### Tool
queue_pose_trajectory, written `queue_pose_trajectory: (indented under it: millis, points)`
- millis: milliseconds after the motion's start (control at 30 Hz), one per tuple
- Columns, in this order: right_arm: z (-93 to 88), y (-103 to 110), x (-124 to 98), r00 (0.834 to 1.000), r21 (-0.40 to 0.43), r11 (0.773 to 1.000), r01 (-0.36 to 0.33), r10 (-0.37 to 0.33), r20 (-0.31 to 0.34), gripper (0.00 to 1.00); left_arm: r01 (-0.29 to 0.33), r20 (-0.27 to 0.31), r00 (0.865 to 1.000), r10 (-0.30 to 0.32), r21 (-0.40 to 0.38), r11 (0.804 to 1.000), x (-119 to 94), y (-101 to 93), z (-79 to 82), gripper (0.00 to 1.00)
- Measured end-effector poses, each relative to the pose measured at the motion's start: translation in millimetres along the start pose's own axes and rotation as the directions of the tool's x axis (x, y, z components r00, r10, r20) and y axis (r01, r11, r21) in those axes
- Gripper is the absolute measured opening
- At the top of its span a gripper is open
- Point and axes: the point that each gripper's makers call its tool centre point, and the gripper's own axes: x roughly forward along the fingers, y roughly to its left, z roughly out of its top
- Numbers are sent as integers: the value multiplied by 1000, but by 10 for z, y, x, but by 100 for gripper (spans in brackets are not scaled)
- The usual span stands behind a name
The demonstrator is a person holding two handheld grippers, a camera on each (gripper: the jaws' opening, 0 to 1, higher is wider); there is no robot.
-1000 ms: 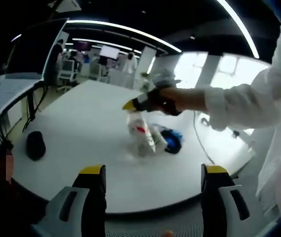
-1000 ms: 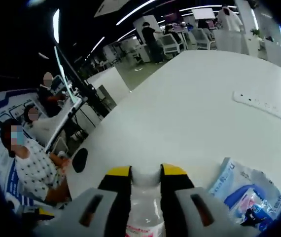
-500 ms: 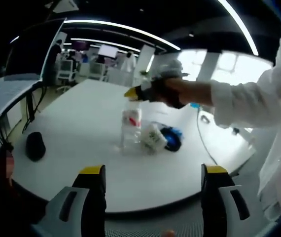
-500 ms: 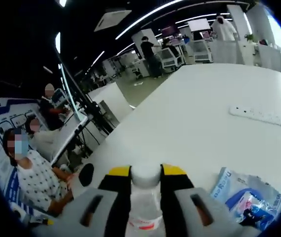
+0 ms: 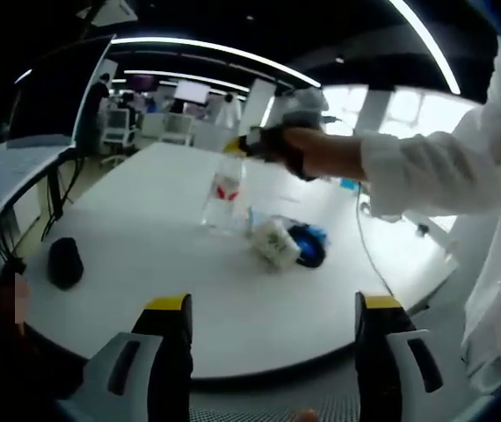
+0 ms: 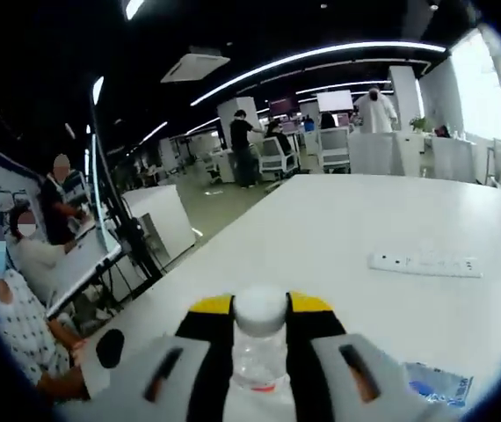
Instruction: Arrange the tabletop items into an orderly group along one side of the table until the central work area is clear of visible clutter.
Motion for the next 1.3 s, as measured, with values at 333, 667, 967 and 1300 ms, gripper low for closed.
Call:
queue_pose_trajectory:
  millis: [333, 667, 967, 1300]
  points:
    - [49, -54, 26, 994, -46, 993, 112, -111, 11, 19, -1, 6, 1000, 1, -2, 1000, -3, 3, 7, 70]
    - [-133, -135, 48, 989, -34, 988, 149, -150, -14, 19, 1, 9, 1000, -1, -6, 1000, -4, 0, 10, 70]
    - [-124, -113, -48, 987, -55, 986, 159, -159, -11, 19, 1, 11, 1000, -1, -5, 1000, -3, 4, 13, 69]
    - [-196, 3, -87, 985, -127, 977, 171, -171, 5, 20, 1, 15, 1000, -1, -1, 1000, -4, 9, 16, 67]
